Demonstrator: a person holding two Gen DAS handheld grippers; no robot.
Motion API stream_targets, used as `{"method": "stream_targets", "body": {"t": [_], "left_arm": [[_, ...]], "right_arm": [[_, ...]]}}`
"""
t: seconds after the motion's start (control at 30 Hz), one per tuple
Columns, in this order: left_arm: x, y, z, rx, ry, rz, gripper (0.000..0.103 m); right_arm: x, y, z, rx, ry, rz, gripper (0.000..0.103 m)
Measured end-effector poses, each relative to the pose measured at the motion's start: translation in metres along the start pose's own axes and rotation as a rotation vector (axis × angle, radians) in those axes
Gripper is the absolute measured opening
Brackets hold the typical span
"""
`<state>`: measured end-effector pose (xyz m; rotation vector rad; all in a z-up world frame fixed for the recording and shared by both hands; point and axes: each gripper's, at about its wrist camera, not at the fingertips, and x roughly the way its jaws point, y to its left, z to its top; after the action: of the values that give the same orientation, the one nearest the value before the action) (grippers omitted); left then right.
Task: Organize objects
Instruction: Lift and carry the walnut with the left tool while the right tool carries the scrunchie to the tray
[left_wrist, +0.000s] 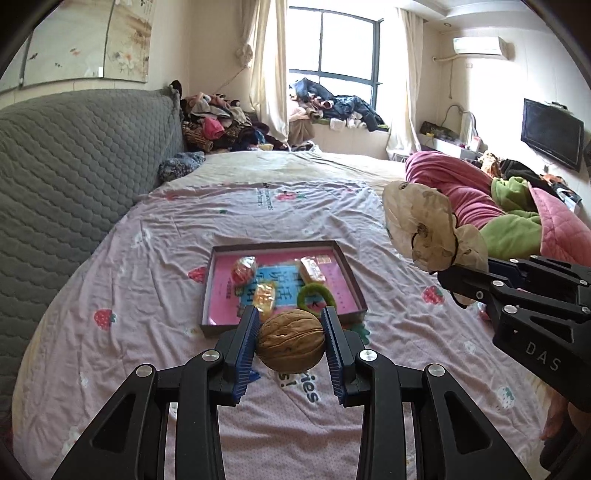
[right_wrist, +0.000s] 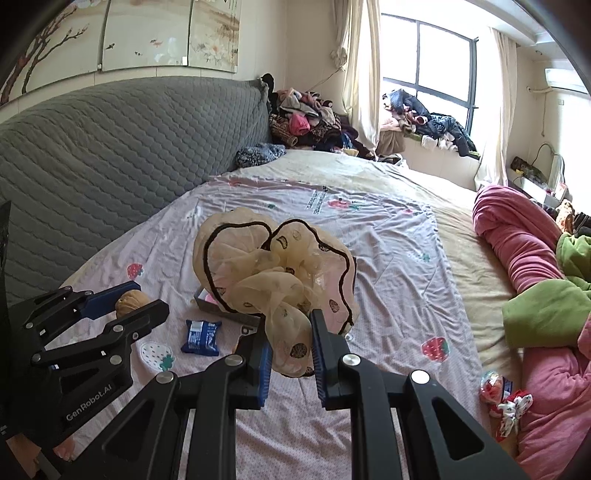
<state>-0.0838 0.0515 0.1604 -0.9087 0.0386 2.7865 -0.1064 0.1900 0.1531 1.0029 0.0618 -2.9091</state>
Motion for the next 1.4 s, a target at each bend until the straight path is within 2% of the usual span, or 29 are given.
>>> {"method": "stream_targets", "body": {"t": [0.33,0.7,1.4], "left_arm": [[0.010,0.008,0.017,0.000,-0.009,0.006,0.036],[0.037,0.023,0.040,0.002,-0.013,0.019,0.036],[0.129,0.042,0.057,-0.005,0.032,0.021,0.036]], "right_arm": [[0.003,0.001,0.017,-0.001,-0.030,0.001,0.019],[0.026,0.000,0.038,-0.005,-0.033,0.008,0.020],[0.104,-0.016,0.053,0.012,0.014,0.014,0.020]]}}
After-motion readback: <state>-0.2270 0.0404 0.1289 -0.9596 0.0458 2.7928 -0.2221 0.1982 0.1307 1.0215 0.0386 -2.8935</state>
